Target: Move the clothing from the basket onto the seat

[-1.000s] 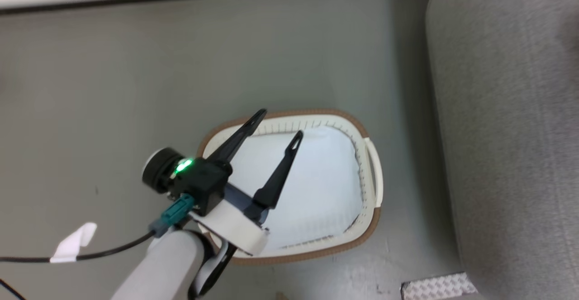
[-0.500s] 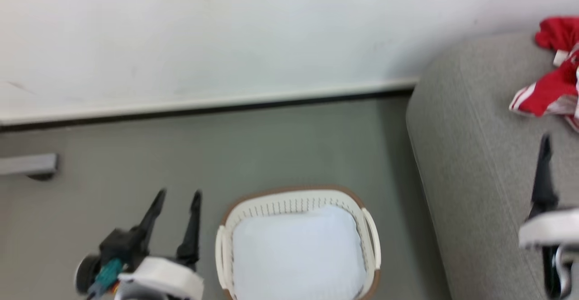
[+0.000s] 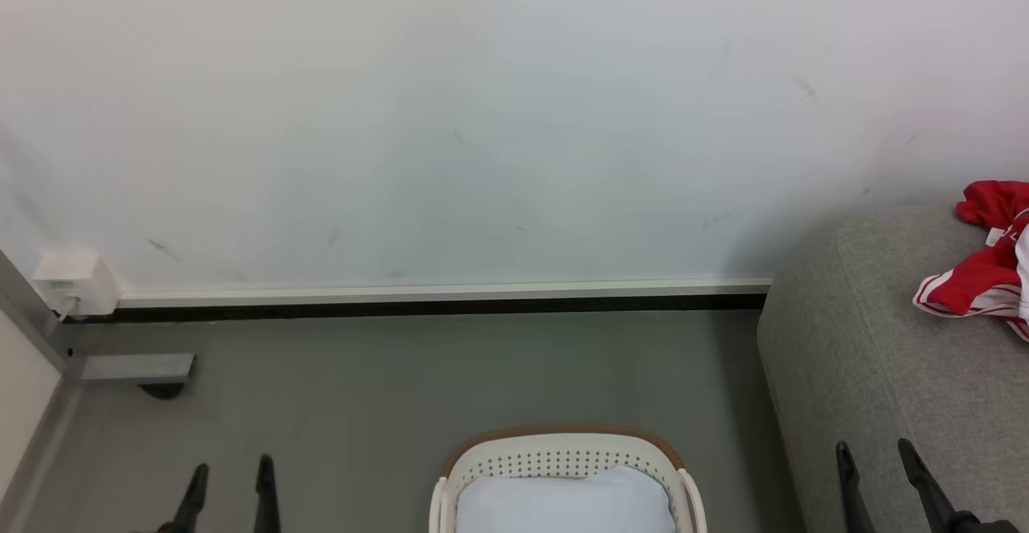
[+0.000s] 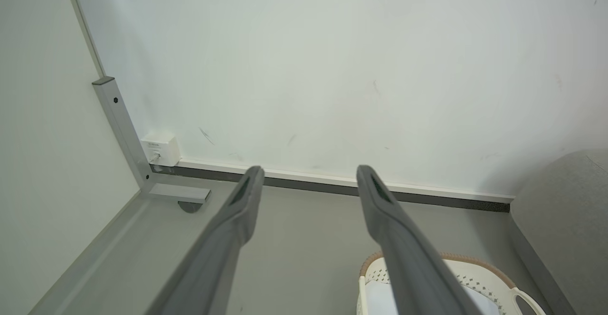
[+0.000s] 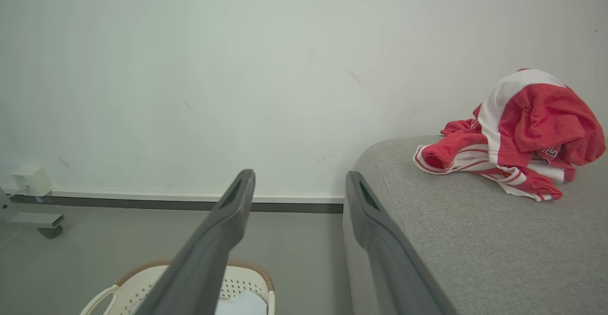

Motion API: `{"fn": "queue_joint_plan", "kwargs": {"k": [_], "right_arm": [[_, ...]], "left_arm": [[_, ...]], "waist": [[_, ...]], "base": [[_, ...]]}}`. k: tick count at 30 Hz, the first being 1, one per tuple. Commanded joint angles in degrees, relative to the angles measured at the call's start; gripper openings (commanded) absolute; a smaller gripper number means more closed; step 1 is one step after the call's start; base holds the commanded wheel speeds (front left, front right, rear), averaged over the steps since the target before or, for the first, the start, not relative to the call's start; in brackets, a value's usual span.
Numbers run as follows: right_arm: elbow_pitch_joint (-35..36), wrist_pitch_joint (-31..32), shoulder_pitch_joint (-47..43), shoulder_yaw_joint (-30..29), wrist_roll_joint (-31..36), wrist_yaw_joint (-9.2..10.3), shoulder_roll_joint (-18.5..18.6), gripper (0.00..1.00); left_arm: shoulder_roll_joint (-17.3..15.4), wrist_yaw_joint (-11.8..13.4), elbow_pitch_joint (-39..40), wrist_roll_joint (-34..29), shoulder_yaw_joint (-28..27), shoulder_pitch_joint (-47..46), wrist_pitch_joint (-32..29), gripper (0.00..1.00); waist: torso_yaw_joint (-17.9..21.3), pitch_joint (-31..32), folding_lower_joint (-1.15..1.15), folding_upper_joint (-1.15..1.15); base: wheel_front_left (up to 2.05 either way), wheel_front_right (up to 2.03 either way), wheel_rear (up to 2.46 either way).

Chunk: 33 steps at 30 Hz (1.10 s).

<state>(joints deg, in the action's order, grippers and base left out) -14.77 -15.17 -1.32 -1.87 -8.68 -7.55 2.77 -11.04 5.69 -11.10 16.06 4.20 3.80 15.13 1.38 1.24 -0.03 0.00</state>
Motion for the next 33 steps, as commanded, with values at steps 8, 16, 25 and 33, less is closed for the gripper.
{"fn": "queue_joint_plan", "kwargs": {"k": [8,16,25,33], "right_arm": [[0.49,0.04,-1.82,0.17,-0.63,0.13,0.21,1.0],[0.41,0.04,-1.29,-0.24,0.0,0.13,0.21,1.0],[-0.02,0.04,-1.08,-0.26,-0.23,0.13,0.21,0.0],[-1.93,1.31,-0.77,-0.58,-4.66,-0.01,-0.48,0.0]], "left_arm": [[3.1,-4.83,0.63,-4.29,-1.95,1.3,0.02,1.0],[4.66,-7.22,0.22,-6.79,-4.08,0.47,0.02,1.0],[6.02,-9.04,-0.64,-8.13,-5.3,0.19,0.02,0.0],[7.01,-9.39,-3.11,-3.54,-5.91,0.46,-1.6,0.0]], "waist": [[-0.21,0.91,0.03,0.0],[0.61,0.78,0.03,0.0],[1.22,0.9,0.03,0.0],[1.16,0.83,0.03,0.0]], "base": [[0.0,0.0,0.0],[0.0,0.0,0.0],[0.0,0.0,0.0],[0.0,0.0,0.0]]}}
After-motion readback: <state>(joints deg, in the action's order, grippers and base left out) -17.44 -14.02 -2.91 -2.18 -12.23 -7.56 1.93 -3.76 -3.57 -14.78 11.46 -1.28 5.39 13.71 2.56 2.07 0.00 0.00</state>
